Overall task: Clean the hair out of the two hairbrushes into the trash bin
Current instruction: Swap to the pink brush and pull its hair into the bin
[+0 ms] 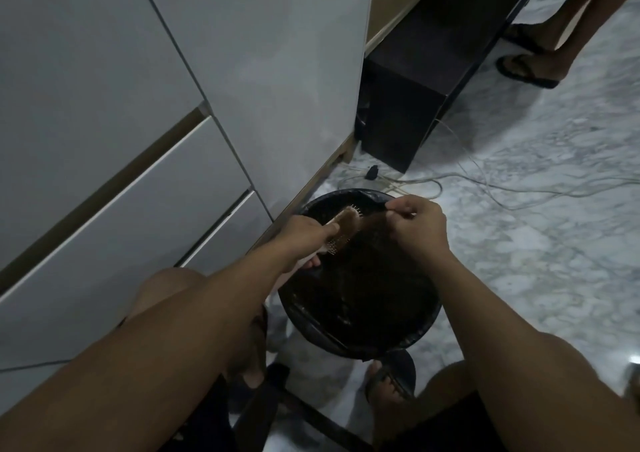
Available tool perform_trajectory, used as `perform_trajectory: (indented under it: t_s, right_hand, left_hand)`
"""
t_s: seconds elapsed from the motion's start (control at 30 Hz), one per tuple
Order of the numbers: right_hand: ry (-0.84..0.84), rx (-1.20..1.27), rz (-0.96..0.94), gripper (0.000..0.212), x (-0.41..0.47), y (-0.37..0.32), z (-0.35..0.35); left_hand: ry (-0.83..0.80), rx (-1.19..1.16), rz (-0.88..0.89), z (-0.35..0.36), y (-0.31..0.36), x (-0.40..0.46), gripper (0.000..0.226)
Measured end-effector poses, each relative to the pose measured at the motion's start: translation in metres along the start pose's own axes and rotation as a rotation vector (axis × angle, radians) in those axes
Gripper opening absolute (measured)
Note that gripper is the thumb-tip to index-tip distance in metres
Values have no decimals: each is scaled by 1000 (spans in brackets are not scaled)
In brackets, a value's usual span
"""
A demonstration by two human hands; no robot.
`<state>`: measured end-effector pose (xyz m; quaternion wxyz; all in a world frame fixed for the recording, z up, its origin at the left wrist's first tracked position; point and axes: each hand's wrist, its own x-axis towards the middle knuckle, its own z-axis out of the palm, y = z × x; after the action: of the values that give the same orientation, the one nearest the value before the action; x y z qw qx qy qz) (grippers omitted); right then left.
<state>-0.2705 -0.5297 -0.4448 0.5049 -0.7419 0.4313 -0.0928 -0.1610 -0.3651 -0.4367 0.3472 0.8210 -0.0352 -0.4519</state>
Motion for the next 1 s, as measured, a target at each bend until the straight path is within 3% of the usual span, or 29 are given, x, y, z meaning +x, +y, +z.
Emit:
perform_trajectory:
  t_s: [0.1, 0.2, 0.37, 0.53, 0.67, 0.83, 1.0]
  right_hand:
    - [-213, 24, -8, 31, -3, -3, 2]
    - [-249, -111, -117, 35, -4, -2, 5]
    - [-85, -137, -33, 12, 1, -2, -1]
    - [116, -22, 84, 9, 16, -2, -27]
    - [17, -34, 133, 13, 15, -1, -23]
    - [-311, -3, 64, 38, 5, -6, -4]
    - [-282, -172, -79, 28, -3, -12, 8]
  left_hand:
    - [-29, 14, -18, 7, 7, 5, 41]
    - [-101, 2, -22, 13, 10, 8, 40]
    - [-102, 49, -22, 12, 8, 15, 38]
    - [0, 60, 12, 3, 6, 18, 27]
    - [-7, 39, 22, 1, 4, 14, 26]
    - [-26, 3, 30, 7, 8, 8, 29]
    - [-70, -73, 2, 14, 11, 9, 29]
